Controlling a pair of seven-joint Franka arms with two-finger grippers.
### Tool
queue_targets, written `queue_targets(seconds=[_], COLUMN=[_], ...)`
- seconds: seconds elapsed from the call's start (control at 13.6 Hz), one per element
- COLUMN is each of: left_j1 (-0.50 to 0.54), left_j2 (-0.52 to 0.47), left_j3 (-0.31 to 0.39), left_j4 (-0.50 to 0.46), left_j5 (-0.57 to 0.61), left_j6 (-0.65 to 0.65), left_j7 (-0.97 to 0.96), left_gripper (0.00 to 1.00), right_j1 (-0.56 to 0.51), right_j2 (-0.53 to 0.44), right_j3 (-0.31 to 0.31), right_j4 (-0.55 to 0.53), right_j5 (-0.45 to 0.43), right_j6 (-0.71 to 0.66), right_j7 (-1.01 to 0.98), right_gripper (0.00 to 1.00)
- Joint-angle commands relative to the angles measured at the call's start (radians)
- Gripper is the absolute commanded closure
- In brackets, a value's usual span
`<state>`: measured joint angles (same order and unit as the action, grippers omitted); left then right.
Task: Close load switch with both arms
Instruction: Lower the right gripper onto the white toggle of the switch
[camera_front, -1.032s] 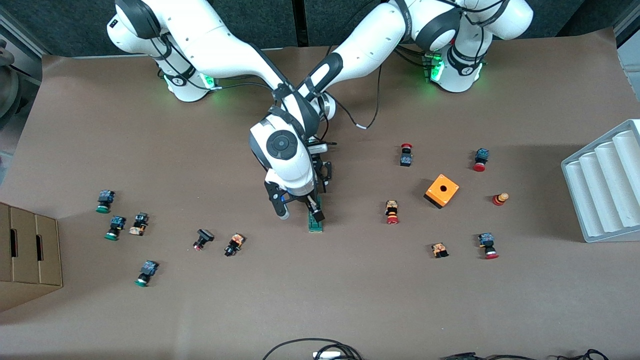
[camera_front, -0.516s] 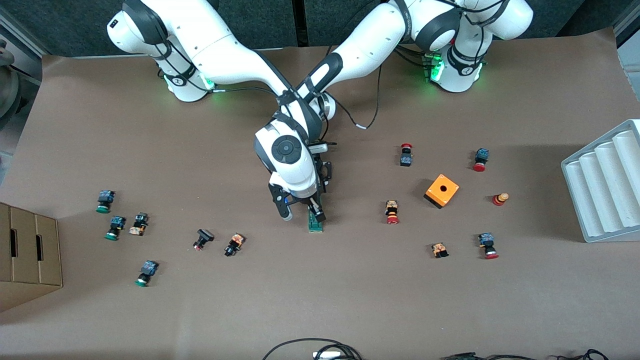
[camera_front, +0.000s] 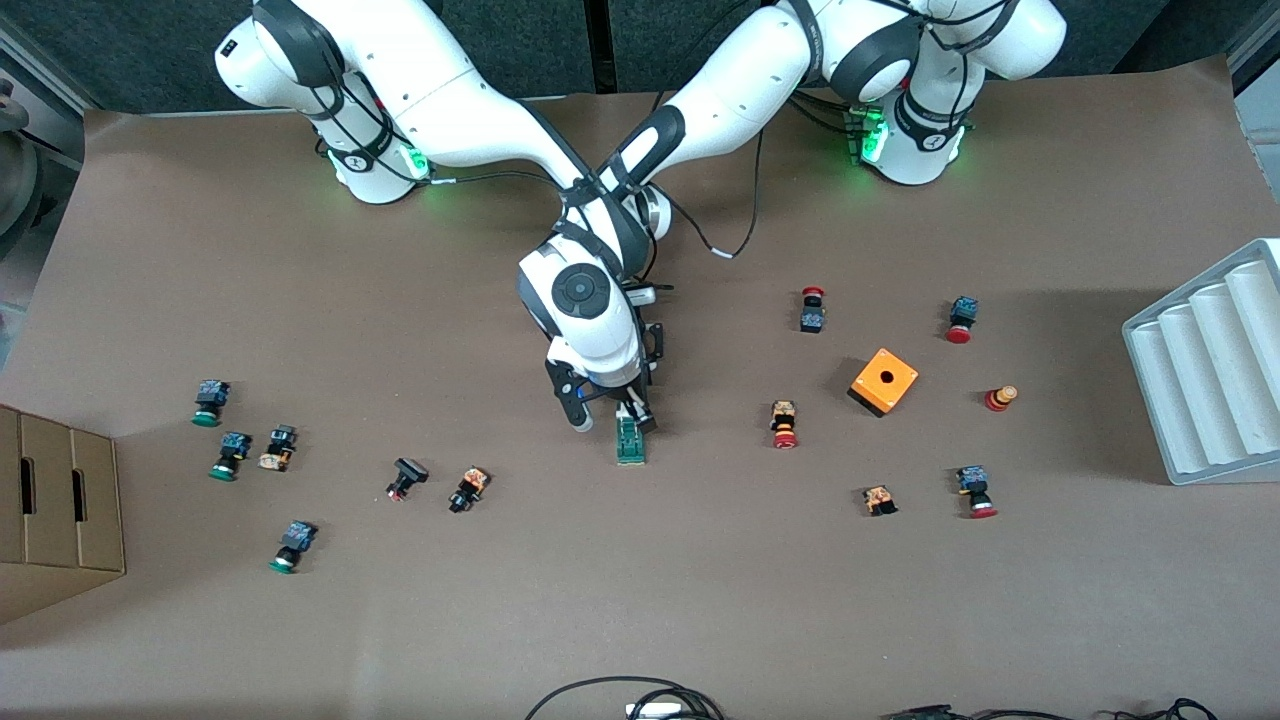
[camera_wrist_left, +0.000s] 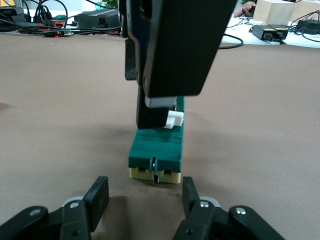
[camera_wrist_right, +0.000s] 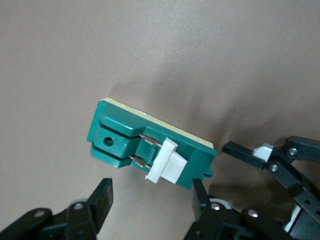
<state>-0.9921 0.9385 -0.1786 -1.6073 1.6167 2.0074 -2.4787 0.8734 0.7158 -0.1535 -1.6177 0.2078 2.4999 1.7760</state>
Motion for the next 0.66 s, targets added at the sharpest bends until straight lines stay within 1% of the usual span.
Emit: queue_targets(seconds=[0.0,0.15,0.22,0.59], left_j1=[-0.011,-0.011,-0.011,-0.011], left_j2=[0.025,0.023,0.025,0.022], left_j3=[0.007,0.007,0.007,0.007], left_j4=[0.018,0.018,0.018,0.018], left_j5=[0.015,0.015,0.015,0.014], left_j6=[0.005,0.005,0.005,0.001], left_j7=[-0.026,-0.026,-0.028,-0.026], left_gripper=[0.33,0.33,0.33,0.33], right_j1=[0.013,0.013,0.013,0.012], right_j2=[-0.004,-0.007,-0.007,-0.004], right_j3=[-0.014,-0.012,-0.012,-0.014], right_j4=[-0.011,-0.028,-0.033,-0.034], right_j5=[0.027,0.025,0.025,0.019], right_j6=[0.020,0.025,0.027,0.043], right_j7=[-0.003,-0.006,-0.009,-0.012], right_gripper=[0.29,0.31,0.34,0.35])
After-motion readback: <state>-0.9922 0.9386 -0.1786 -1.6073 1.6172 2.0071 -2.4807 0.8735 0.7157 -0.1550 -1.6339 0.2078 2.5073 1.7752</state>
